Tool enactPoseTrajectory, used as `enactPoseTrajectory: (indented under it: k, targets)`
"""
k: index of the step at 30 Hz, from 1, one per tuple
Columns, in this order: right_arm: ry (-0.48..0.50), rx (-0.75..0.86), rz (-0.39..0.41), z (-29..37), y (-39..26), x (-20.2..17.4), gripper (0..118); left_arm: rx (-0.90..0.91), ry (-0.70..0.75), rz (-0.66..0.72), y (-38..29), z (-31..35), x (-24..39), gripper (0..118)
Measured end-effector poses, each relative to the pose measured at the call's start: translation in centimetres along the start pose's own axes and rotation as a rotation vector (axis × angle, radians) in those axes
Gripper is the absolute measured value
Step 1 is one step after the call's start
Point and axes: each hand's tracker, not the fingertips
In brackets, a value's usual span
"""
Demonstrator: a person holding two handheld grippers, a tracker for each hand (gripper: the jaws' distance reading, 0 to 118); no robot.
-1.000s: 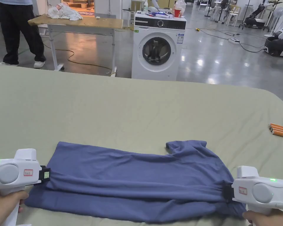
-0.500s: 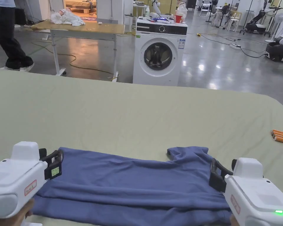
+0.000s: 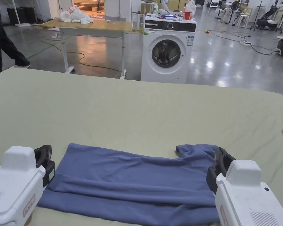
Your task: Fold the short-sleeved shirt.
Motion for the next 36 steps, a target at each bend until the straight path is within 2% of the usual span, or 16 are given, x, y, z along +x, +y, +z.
enactPoseTrajectory:
  k: [8, 9, 11, 12, 13, 17, 19, 20, 22, 23, 24, 27, 28, 32, 34, 36]
  targets:
    - [0.004, -0.067, 0.014, -0.1, -1.1, 1.0, 0, -0.488, -0.089, 0.082, -4.1, -6.4, -4.4, 1]
    - [-0.002, -0.078, 0.019, -0.1, -1.3, 1.3, 0, -0.529, -0.097, 0.093, -4.8, -7.3, -4.6, 9]
    - [-0.007, -0.096, 0.021, 0.0, -1.7, 1.8, 0, -0.599, -0.087, 0.089, -6.2, -9.1, -5.1, 44]
    - [-0.009, -0.105, 0.018, 0.0, -1.9, 2.0, 0, -0.634, -0.07, 0.085, -6.8, -9.9, -5.1, 56]
    - [-0.014, -0.117, 0.018, 0.1, -2.1, 2.4, 0, -0.668, -0.079, 0.083, -7.3, -10.6, -5.1, 63]
    - [-0.039, -0.161, 0.013, 0.6, -3.0, 3.9, 0, -0.806, -0.048, 0.059, -9.7, -12.8, -4.7, 63]
    - [-0.05, -0.185, 0.012, 0.9, -3.5, 4.7, 0, -0.738, -0.032, 0.036, -8.9, -11.3, -3.3, 58]
    - [-0.061, -0.205, 0.009, 1.0, -3.7, 5.2, 0, -0.739, -0.03, 0.005, -8.8, -11.1, -2.8, 51]
    - [-0.076, -0.245, -0.024, 1.1, -4.2, 6.4, 0, -0.726, -0.082, -0.013, -8.7, -10.9, -2.1, 22]
    - [-0.081, -0.273, -0.052, 1.0, -4.5, 7.1, 0, -0.727, -0.094, -0.003, -8.5, -10.2, -1.6, 13]
    - [-0.092, -0.301, -0.062, 0.9, -4.8, 7.8, 0, -0.727, -0.113, 0.007, -8.4, -10.1, -1.3, 7]
    - [-0.115, -0.394, -0.079, 0.4, -5.8, 10.0, 2, -0.729, -0.121, 0.014, -8.5, -10.1, -2.0, 4]
    - [-0.118, -0.453, -0.073, 0.0, -6.2, 10.6, 7, -0.718, -0.12, 0.017, -8.4, -9.8, -2.0, 4]
    - [-0.083, -0.618, -0.151, -1.1, -8.2, 13.0, 28, -0.672, -0.107, 0.009, -7.7, -7.4, -2.0, 4]
    - [-0.054, -0.683, -0.168, -1.9, -9.1, 13.6, 50, -0.654, -0.107, 0.015, -7.5, -6.5, -2.2, 4]
    - [-0.031, -0.703, -0.197, -2.9, -9.8, 13.7, 53, -0.641, -0.116, 0.034, -7.2, -5.4, -2.4, 4]
